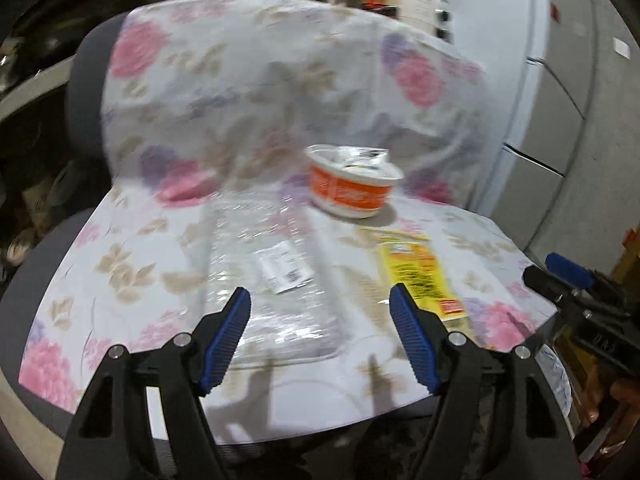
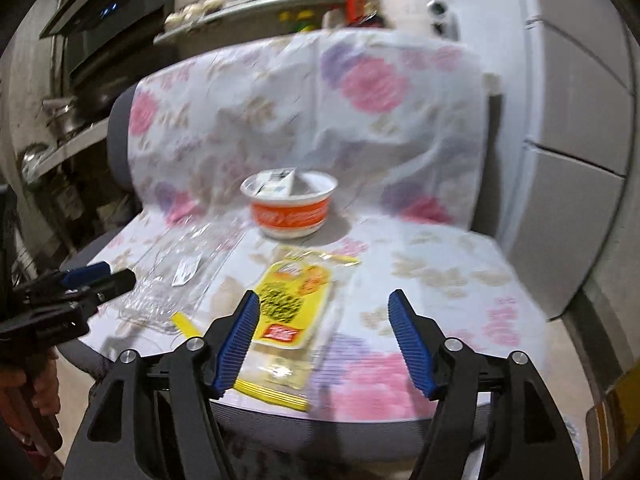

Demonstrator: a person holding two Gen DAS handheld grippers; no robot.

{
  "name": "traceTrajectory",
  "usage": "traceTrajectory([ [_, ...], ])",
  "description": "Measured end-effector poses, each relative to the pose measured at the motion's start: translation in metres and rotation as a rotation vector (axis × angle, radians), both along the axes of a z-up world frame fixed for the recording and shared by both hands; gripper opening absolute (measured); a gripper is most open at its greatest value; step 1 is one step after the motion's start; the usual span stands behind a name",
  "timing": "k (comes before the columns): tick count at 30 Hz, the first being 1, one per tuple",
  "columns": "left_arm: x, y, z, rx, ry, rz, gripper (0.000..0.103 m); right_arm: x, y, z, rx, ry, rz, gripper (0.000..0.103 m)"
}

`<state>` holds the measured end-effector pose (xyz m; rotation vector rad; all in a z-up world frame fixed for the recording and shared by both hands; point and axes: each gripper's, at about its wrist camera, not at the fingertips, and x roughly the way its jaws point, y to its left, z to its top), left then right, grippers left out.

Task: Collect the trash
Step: 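Move both tools back over the chair, then grasp the yellow snack bag with the right gripper while the left grasps the clear plastic tray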

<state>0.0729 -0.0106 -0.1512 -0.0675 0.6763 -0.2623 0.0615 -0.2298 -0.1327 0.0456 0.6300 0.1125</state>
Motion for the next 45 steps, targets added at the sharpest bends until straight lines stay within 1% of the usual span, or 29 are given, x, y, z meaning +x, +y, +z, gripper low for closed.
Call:
traceTrajectory([
  [1, 0.001, 0.006, -0.003, -0.009, 0.012, 0.010, 0.071, 0.004, 0.003, -0.004, 0.004, 0.012, 0.006, 0.077],
  [3, 0.003, 0.014, -0.006, -0.015, 0.023, 0.026, 0.075, 0.016, 0.011, -0.014, 0.016, 0.051, 0.017, 0.078],
  [6, 0.001, 0.020, -0.007, -0.014, 0.016, 0.046, 0.078, 0.030, 0.020, -0.027, 0.033, 0.097, 0.018, 0.081],
  [8, 0.001, 0.026, -0.006, -0.023, 0.010, 0.062, 0.078, 0.037, 0.024, -0.032, 0.035, 0.115, 0.015, 0.086],
  [11, 0.002, 0.037, -0.002, -0.074, 0.009, 0.068, 0.078, 0.052, 0.028, -0.041, 0.021, 0.148, 0.007, 0.086],
  [14, 0.004, 0.045, -0.001, -0.078, 0.014, 0.093, 0.078, 0.065, 0.026, -0.051, 0.038, 0.182, -0.021, 0.086],
  [17, 0.006, 0.052, 0.000, -0.052, 0.013, 0.139, 0.078, 0.079, 0.023, -0.062, 0.046, 0.225, -0.042, 0.086],
  [20, 0.010, 0.059, -0.001, -0.035, 0.031, 0.152, 0.078, 0.086, 0.030, -0.073, 0.030, 0.263, -0.019, 0.086],
  [21, 0.011, 0.061, -0.001, -0.029, 0.035, 0.159, 0.078, 0.089, 0.033, -0.078, 0.013, 0.281, -0.008, 0.088],
  [23, 0.013, 0.064, -0.002, -0.019, 0.043, 0.163, 0.078, 0.089, 0.038, -0.081, -0.014, 0.261, -0.004, 0.089],
  [25, 0.014, 0.064, -0.003, -0.006, 0.050, 0.159, 0.078, 0.091, 0.036, -0.082, 0.010, 0.269, -0.013, 0.090],
  [27, 0.015, 0.063, -0.005, 0.005, 0.061, 0.153, 0.078, 0.090, 0.038, -0.083, -0.004, 0.265, -0.005, 0.089],
  [29, 0.016, 0.063, -0.007, 0.004, 0.071, 0.151, 0.078, 0.088, 0.038, -0.083, 0.006, 0.257, 0.015, 0.084],
  [30, 0.017, 0.063, -0.008, 0.004, 0.076, 0.150, 0.078, 0.087, 0.039, -0.082, 0.006, 0.247, 0.027, 0.073],
  [31, 0.017, 0.063, -0.009, 0.005, 0.079, 0.150, 0.078, 0.085, 0.040, -0.081, 0.013, 0.241, 0.039, 0.054],
  [32, 0.017, 0.062, -0.010, 0.006, 0.084, 0.150, 0.078, 0.084, 0.042, -0.080, 0.014, 0.238, 0.046, 0.047],
  [34, 0.017, 0.061, -0.012, 0.012, 0.092, 0.150, 0.078, 0.082, 0.048, -0.079, 0.016, 0.232, 0.080, 0.007],
  [36, 0.016, 0.060, -0.012, 0.019, 0.096, 0.147, 0.078, 0.082, 0.050, -0.075, 0.016, 0.237, 0.110, 0.004],
  [37, 0.015, 0.060, -0.012, 0.028, 0.094, 0.148, 0.078, 0.079, 0.046, -0.068, 0.045, 0.223, 0.119, 0.005],
  [38, 0.013, 0.059, -0.011, 0.035, 0.092, 0.150, 0.078, 0.076, 0.041, -0.062, 0.057, 0.197, 0.101, 0.007],
  [39, 0.013, 0.060, -0.011, 0.042, 0.091, 0.150, 0.078, 0.072, 0.032, -0.053, 0.065, 0.165, 0.070, 0.016],
  [40, 0.013, 0.060, -0.010, 0.045, 0.090, 0.151, 0.078, 0.068, 0.022, -0.046, 0.082, 0.145, 0.049, 0.045],
  [41, 0.012, 0.061, -0.010, 0.046, 0.088, 0.155, 0.078, 0.065, 0.015, -0.043, 0.100, 0.137, 0.041, 0.061],
  [42, 0.013, 0.061, -0.010, 0.043, 0.087, 0.158, 0.078, 0.063, 0.006, -0.041, 0.121, 0.145, 0.032, 0.069],
  [45, 0.015, 0.060, -0.011, 0.031, 0.092, 0.157, 0.078, 0.057, -0.007, -0.049, 0.163, 0.197, 0.044, 0.069],
])
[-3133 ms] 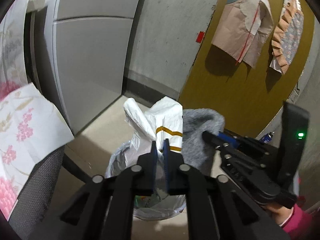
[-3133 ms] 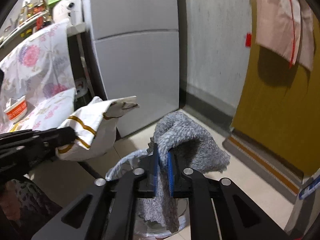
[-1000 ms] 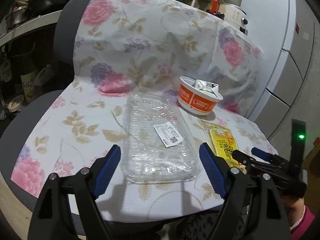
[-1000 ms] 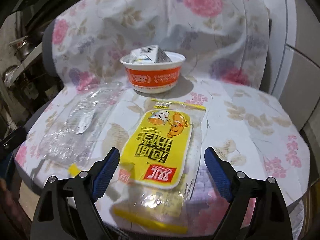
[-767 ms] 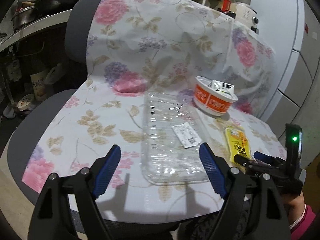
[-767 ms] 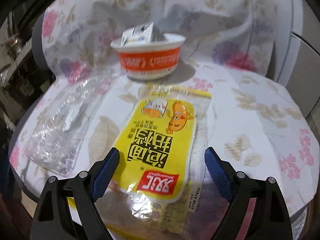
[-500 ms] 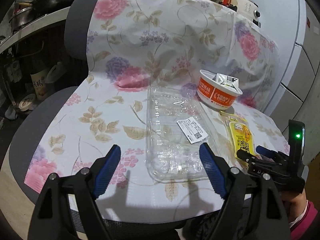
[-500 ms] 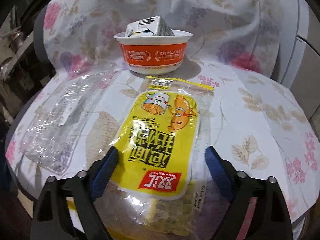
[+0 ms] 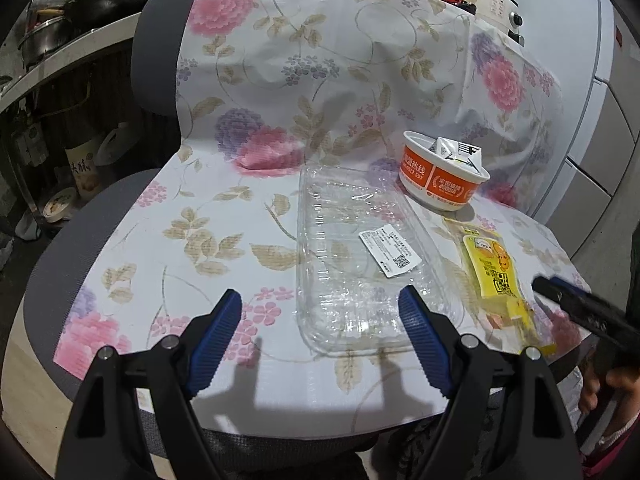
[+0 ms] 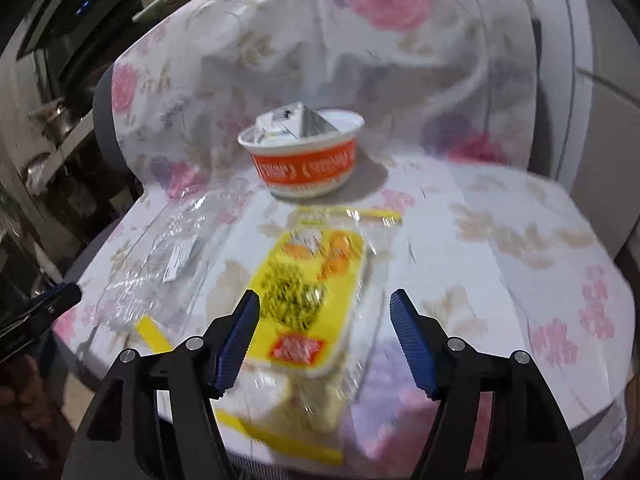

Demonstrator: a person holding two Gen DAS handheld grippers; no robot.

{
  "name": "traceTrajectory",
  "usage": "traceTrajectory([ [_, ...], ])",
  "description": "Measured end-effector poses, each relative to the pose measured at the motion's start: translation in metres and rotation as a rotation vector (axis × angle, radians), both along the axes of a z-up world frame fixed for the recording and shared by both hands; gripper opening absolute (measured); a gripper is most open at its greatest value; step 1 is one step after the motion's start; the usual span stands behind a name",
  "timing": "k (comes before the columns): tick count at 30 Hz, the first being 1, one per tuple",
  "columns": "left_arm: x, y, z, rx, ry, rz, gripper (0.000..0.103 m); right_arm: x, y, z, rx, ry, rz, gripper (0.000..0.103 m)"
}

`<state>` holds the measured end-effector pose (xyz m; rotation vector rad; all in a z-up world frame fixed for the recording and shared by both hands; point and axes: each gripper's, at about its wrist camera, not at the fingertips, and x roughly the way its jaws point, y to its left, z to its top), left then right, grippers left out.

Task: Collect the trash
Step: 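Grasp the yellow snack bag with the right gripper while the left grasps the clear plastic tray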

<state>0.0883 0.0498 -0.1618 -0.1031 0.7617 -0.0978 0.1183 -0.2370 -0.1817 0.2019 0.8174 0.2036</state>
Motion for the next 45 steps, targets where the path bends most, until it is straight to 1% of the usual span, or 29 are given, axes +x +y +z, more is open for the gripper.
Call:
traceTrajectory([
  [2, 0.001, -0.003, -0.001, 0.002, 0.004, -0.007, 0.078, -0.005, -0.002, -0.009, 0.003, 0.037, 0.023, 0.069],
  [5, 0.002, -0.009, -0.004, 0.010, 0.009, -0.019, 0.078, -0.008, 0.000, -0.022, 0.017, 0.071, 0.066, 0.060],
  [6, 0.003, -0.010, -0.004, 0.011, 0.012, -0.022, 0.078, -0.008, 0.002, -0.024, 0.010, 0.057, 0.068, 0.060],
  [8, 0.003, -0.011, -0.006, 0.011, 0.016, -0.024, 0.078, -0.005, 0.005, -0.027, 0.021, 0.060, 0.074, 0.061],
  [10, 0.004, -0.012, -0.007, 0.012, 0.018, -0.024, 0.078, 0.001, 0.005, -0.029, 0.056, 0.059, 0.073, 0.063],
  [13, 0.004, -0.012, -0.009, 0.011, 0.022, -0.019, 0.078, 0.009, 0.002, -0.030, 0.101, 0.048, 0.063, 0.063],
  [14, 0.004, -0.011, -0.009, 0.011, 0.025, -0.019, 0.078, 0.012, -0.001, -0.031, 0.134, 0.044, 0.050, 0.062],
  [15, 0.004, -0.011, -0.010, 0.013, 0.026, -0.019, 0.078, 0.014, -0.002, -0.031, 0.165, 0.041, 0.039, 0.056],
  [16, 0.004, -0.011, -0.010, 0.017, 0.027, -0.020, 0.078, 0.017, -0.005, -0.031, 0.219, 0.040, 0.035, 0.042],
  [18, 0.004, -0.010, -0.011, 0.025, 0.025, -0.020, 0.078, 0.015, -0.006, -0.028, 0.263, 0.021, 0.036, 0.040],
  [21, 0.006, -0.007, -0.010, 0.023, 0.027, -0.012, 0.078, 0.016, 0.001, -0.019, 0.255, -0.014, 0.063, 0.040],
  [22, 0.007, -0.006, -0.011, 0.022, 0.028, -0.008, 0.078, 0.019, 0.004, -0.019, 0.244, -0.003, 0.068, 0.043],
  [23, 0.008, -0.005, -0.011, 0.020, 0.029, -0.007, 0.078, 0.023, 0.007, -0.019, 0.225, 0.017, 0.070, 0.043],
  [25, 0.008, -0.005, -0.012, 0.016, 0.032, -0.007, 0.078, 0.032, 0.016, -0.024, 0.161, 0.072, 0.082, 0.043],
  [26, 0.008, -0.006, -0.012, 0.016, 0.032, -0.008, 0.078, 0.035, 0.022, -0.027, 0.112, 0.090, 0.088, 0.043],
  [28, 0.008, -0.008, -0.013, 0.020, 0.032, -0.012, 0.078, 0.034, 0.035, -0.024, 0.020, 0.074, 0.104, 0.043],
  [29, 0.008, -0.009, -0.013, 0.022, 0.032, -0.014, 0.078, 0.032, 0.039, -0.024, -0.024, 0.069, 0.104, 0.040],
  [30, 0.007, -0.009, -0.013, 0.024, 0.032, -0.014, 0.078, 0.031, 0.042, -0.024, -0.053, 0.066, 0.108, 0.033],
  [31, 0.007, -0.009, -0.013, 0.023, 0.032, -0.012, 0.078, 0.029, 0.045, -0.024, -0.079, 0.058, 0.116, 0.028],
  [32, 0.007, -0.009, -0.013, 0.021, 0.031, -0.011, 0.078, 0.027, 0.046, -0.023, -0.090, 0.049, 0.120, 0.024],
  [33, 0.007, -0.009, -0.013, 0.021, 0.032, -0.009, 0.078, 0.025, 0.046, -0.022, -0.097, 0.036, 0.121, 0.011],
  [34, 0.007, -0.008, -0.013, 0.021, 0.032, -0.007, 0.078, 0.021, 0.046, -0.017, -0.111, 0.012, 0.110, 0.008],
  [36, 0.007, -0.005, -0.013, 0.021, 0.031, -0.001, 0.078, 0.013, 0.043, -0.009, -0.136, -0.037, 0.093, 0.007],
  [40, 0.008, 0.003, -0.010, 0.016, 0.022, 0.014, 0.078, -0.006, 0.035, 0.016, -0.232, -0.143, 0.028, 0.006],
  [43, 0.010, 0.009, -0.007, 0.005, 0.015, 0.023, 0.078, -0.018, 0.024, 0.031, -0.290, -0.199, -0.039, 0.006],
  [45, 0.013, 0.011, -0.005, -0.003, 0.007, 0.027, 0.078, -0.022, 0.018, 0.037, -0.290, -0.208, -0.066, 0.006],
])
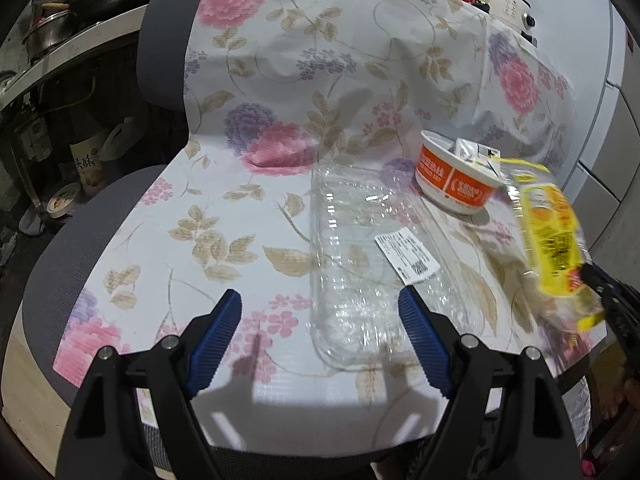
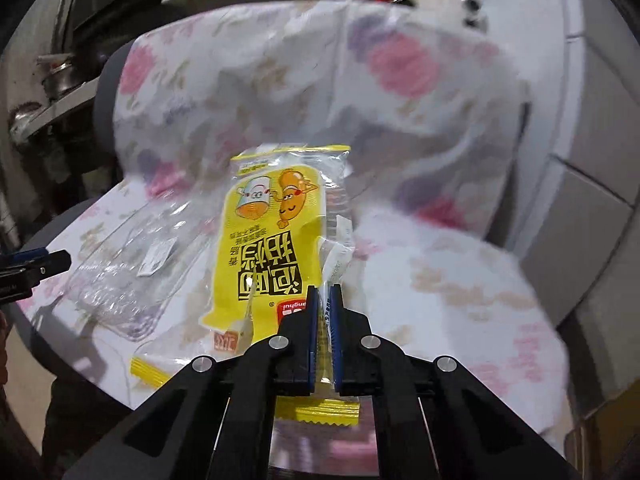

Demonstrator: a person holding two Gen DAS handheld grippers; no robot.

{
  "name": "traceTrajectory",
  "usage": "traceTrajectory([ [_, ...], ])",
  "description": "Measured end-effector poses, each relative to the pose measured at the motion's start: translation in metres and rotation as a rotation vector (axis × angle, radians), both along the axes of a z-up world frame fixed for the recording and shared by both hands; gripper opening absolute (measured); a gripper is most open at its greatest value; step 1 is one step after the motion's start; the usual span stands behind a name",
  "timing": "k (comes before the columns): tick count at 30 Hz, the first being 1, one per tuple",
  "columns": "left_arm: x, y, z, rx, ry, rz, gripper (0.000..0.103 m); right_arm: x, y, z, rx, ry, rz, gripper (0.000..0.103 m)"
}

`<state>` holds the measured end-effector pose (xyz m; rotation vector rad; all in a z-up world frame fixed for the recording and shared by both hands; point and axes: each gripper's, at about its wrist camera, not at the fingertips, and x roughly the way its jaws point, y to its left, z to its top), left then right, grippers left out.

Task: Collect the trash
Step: 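Grasp the yellow snack bag with the right gripper while the left grasps the clear plastic tray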

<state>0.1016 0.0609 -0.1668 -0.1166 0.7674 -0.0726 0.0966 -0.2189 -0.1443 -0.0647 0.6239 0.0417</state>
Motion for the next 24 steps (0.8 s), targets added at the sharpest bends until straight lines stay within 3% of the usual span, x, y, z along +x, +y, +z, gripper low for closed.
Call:
traceTrajectory([
  [5, 0.019, -0.004, -0.003, 0.012, 0.007, -0.021, 0.060, -0.010, -0.016, 0.005, 0.041, 0.003, -0.019, 0.006],
  [13, 0.056, -0.008, -0.036, 0.002, 0.128, -0.056, 0.021, -0.024, -0.023, 0.002, 0.079, 0.028, -0.037, 0.007],
  [16, 0.056, -0.010, -0.039, 0.014, 0.133, -0.060, 0.011, -0.028, -0.028, 0.000, 0.089, 0.034, -0.047, 0.007],
  [24, 0.028, -0.010, -0.004, -0.029, 0.010, -0.042, 0.004, -0.036, -0.036, 0.010, 0.107, 0.000, -0.066, 0.007],
])
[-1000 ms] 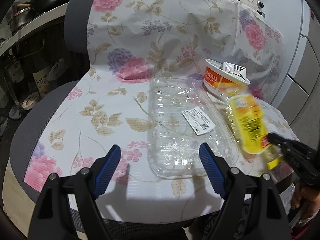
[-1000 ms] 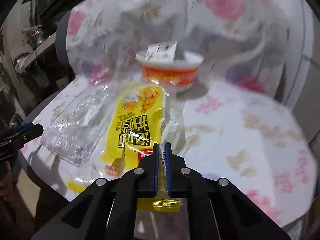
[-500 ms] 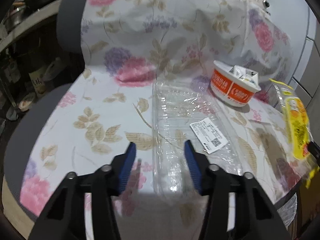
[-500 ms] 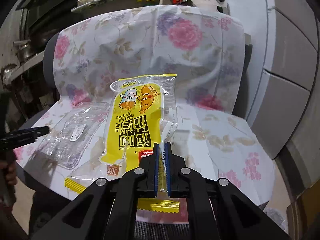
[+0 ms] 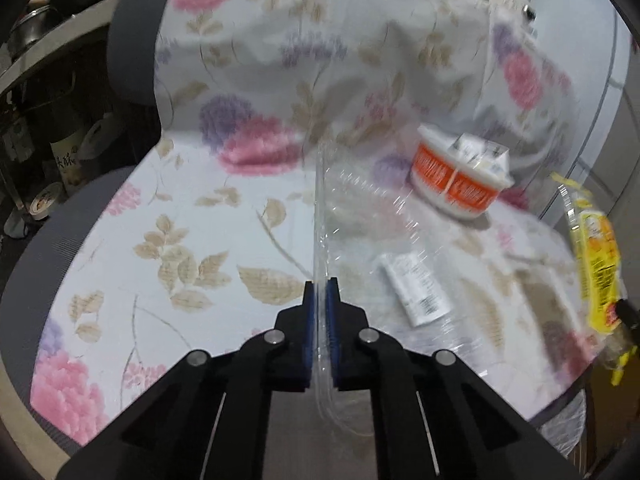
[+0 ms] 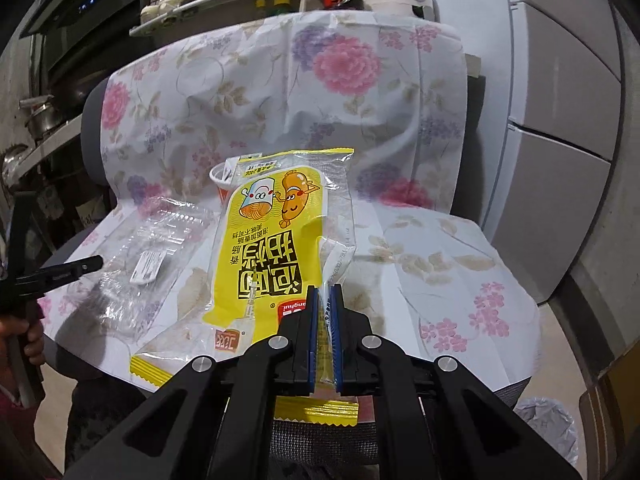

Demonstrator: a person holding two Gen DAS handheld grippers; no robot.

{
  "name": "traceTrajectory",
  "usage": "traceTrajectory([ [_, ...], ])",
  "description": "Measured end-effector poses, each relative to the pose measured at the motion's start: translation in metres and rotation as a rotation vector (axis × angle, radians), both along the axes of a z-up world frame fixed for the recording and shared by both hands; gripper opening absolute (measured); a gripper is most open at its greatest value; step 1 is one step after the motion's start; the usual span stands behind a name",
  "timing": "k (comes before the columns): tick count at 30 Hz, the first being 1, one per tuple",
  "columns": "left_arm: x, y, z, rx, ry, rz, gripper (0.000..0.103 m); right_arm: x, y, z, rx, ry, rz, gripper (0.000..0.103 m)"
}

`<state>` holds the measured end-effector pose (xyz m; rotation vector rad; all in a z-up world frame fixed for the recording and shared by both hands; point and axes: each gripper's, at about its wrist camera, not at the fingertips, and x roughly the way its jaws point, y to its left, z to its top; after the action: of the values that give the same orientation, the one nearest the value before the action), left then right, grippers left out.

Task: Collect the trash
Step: 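Grasp the yellow snack bag with the right gripper while the left grasps the clear plastic tray, then carry the tray and snack bag to the bin and open both grippers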

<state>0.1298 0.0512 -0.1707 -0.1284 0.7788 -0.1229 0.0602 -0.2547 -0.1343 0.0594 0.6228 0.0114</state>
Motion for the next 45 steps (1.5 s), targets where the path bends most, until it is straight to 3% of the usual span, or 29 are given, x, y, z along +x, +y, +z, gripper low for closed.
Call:
traceTrajectory([
  [8, -0.046, -0.002, 0.051, -0.001, -0.133, 0.035, 0.004, -0.021, -0.018, 0.020, 0.037, -0.050, -0.031, 0.007],
  [13, -0.065, -0.028, 0.080, -0.039, -0.196, -0.047, 0.004, -0.038, -0.036, 0.031, 0.042, -0.074, -0.077, 0.007],
  [17, -0.075, -0.078, 0.090, -0.053, -0.225, -0.175, 0.004, -0.058, -0.057, 0.035, 0.026, -0.082, -0.138, 0.007],
  [28, -0.094, -0.238, 0.066, -0.063, -0.209, -0.534, 0.004, -0.143, -0.156, 0.028, -0.020, -0.051, -0.453, 0.007],
  [37, -0.136, -0.355, 0.033, -0.036, -0.211, -0.778, 0.004, -0.222, -0.226, -0.001, -0.046, 0.019, -0.721, 0.007],
  [45, -0.169, -0.422, -0.014, 0.010, -0.170, -0.908, 0.004, -0.241, -0.256, -0.049, -0.027, 0.117, -0.799, 0.008],
])
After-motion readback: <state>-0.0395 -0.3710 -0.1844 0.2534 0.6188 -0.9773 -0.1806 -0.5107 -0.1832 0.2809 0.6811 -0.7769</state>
